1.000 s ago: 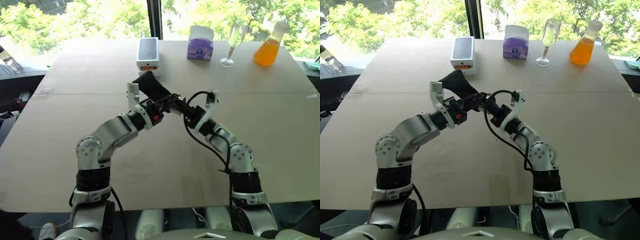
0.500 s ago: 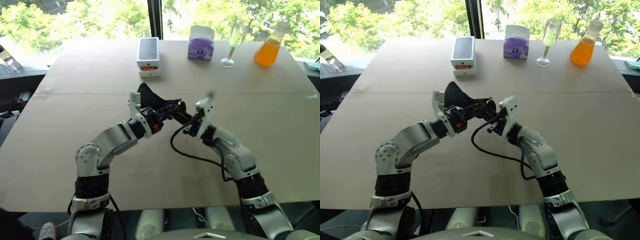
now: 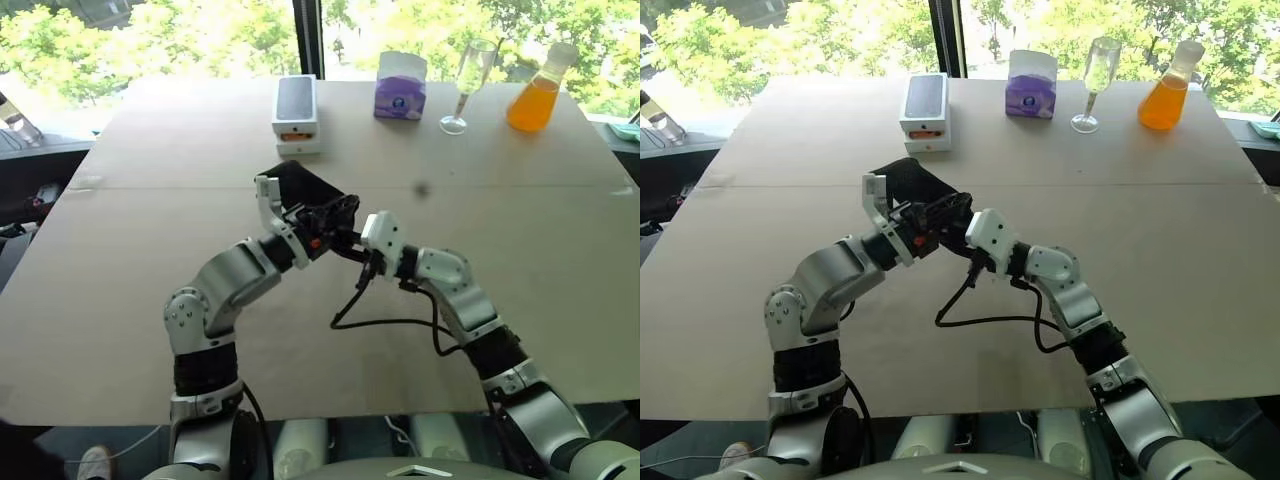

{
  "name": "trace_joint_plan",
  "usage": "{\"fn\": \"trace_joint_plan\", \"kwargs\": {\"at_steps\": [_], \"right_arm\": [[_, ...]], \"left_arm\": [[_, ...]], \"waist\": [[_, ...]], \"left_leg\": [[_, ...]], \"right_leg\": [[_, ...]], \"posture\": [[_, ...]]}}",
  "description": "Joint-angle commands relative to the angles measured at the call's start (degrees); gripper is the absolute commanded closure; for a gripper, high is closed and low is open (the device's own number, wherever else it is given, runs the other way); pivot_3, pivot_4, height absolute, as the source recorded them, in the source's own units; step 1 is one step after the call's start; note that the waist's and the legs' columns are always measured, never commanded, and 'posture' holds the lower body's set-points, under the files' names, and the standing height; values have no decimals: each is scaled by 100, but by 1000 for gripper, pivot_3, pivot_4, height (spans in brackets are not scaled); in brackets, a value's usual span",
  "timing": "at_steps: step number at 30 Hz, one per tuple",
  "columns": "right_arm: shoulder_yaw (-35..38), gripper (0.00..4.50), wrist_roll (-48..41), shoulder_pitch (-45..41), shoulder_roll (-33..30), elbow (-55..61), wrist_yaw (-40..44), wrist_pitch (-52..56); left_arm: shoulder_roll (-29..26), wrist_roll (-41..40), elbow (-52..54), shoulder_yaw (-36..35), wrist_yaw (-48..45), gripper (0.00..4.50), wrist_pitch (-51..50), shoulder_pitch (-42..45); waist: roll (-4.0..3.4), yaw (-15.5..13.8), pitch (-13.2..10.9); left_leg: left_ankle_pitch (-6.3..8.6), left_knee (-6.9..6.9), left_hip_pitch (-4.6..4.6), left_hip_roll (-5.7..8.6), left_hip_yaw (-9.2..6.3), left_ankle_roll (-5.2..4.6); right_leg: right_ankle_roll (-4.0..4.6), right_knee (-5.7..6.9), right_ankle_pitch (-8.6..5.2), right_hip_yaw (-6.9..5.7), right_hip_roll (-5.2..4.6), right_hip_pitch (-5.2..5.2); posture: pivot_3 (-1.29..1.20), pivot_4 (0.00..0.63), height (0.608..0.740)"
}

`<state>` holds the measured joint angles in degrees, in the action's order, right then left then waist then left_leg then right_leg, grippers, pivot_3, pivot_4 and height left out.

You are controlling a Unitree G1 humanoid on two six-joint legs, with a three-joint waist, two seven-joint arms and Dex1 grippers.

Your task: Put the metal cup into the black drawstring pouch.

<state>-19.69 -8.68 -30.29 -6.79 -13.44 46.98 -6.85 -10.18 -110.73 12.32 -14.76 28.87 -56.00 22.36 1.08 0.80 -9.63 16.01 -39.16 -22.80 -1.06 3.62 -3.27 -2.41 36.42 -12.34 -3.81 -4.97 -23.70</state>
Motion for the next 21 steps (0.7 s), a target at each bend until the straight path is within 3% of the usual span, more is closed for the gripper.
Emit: {"fn": "trace_joint_plan", "kwargs": {"at_steps": [1,13,21], "right_arm": [[136,4405,-577,-88,254,43,327,535],[1095,4405,-2167,57,139,93,887,2614],[1246,4405,-2020,-17,135,-244,604,2793]], "left_arm": [[-163,-227,620,332,-330,4500,-336,-340],[-1075,-227,774,367,-1178,4500,-381,-769],[-1693,-227,643,344,-1937,4500,-617,-790]], "waist": [[-1,8,-1],[-5,-26,-4],[-8,-14,-5]], "left_leg": [[0,1,2,-1,1,0],[0,1,1,0,-9,2],[0,3,1,0,-8,2]], "right_leg": [[0,0,0,3,1,0],[3,0,-1,-8,-4,4],[3,-1,-1,-7,-4,2]], "posture": [[0,150,740],[0,150,740],[0,150,740]]}}
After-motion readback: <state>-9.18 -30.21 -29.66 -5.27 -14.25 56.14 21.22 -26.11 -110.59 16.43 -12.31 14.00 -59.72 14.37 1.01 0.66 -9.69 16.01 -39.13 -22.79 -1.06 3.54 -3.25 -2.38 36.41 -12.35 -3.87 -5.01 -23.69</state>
